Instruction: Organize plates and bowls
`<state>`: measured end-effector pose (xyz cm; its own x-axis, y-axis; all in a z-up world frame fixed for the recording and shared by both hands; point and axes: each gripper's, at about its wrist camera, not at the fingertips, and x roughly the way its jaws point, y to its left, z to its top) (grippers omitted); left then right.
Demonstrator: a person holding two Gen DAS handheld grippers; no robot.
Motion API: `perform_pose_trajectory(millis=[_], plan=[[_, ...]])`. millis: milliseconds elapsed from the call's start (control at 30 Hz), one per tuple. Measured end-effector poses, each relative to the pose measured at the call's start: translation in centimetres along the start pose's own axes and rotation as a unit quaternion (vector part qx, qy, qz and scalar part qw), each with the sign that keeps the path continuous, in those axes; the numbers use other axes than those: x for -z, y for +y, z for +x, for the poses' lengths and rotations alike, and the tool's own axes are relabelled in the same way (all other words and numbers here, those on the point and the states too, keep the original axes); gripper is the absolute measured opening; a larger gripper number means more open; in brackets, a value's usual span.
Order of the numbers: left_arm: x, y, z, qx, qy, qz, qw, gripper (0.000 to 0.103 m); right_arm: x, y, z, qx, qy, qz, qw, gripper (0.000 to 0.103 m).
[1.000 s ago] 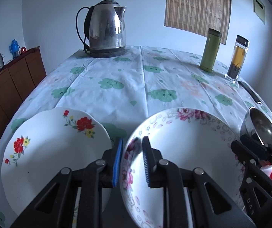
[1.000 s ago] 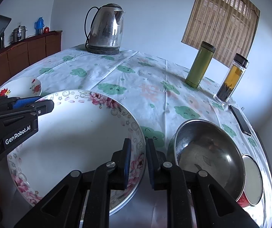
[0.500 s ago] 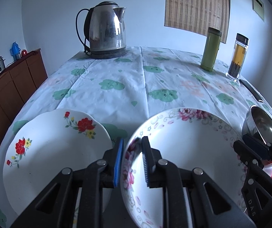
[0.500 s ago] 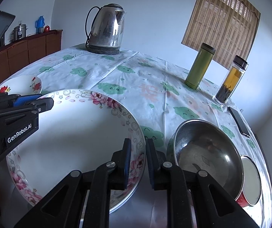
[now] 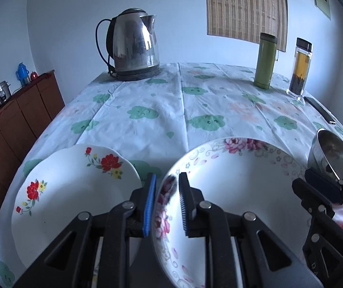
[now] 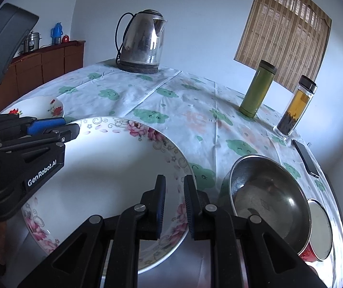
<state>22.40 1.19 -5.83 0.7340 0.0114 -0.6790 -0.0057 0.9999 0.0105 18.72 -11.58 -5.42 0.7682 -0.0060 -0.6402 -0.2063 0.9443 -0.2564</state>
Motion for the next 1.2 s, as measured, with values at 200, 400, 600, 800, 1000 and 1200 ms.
perform_pose_trajectory(millis=[200, 400, 600, 800, 1000, 1200], plan=[[-0.1, 0.0, 0.0, 0.002, -0.001, 0.001, 1.0000, 0.024, 0.0, 0.1, -0.2, 0.002, -0.007, -0.002, 1.000, 0.017], [-0.1, -0.2, -0.2, -0.001, -0.007, 0.008, 0.9999, 0.031, 0.0, 0.1, -0.2, 0.003, -0.011, -0.001, 1.000, 0.017], [0.1, -0.4, -0.9, -0.015, -0.022, 0.008, 0.9996, 0.081, -0.1, -0.3, -0.3, 0.001, -0.024, 0.010, 1.000, 0.018], [-0.1, -0.4, -2.0, -0.037, -0.057, 0.019, 0.9975, 0.095, -0.3, -0.6, -1.5, 0.013, -0.064, 0.019, 0.998, 0.064], [-0.1, -0.1, -2.2, -0.040, -0.063, 0.014, 0.9971, 0.096, -0.6, -0.6, -1.5, 0.010, -0.070, 0.022, 0.997, 0.065], [0.0, 0.4, -2.0, -0.037, -0.056, 0.001, 0.9977, 0.096, -0.5, -0.6, -2.2, 0.004, -0.083, 0.024, 0.996, 0.065]])
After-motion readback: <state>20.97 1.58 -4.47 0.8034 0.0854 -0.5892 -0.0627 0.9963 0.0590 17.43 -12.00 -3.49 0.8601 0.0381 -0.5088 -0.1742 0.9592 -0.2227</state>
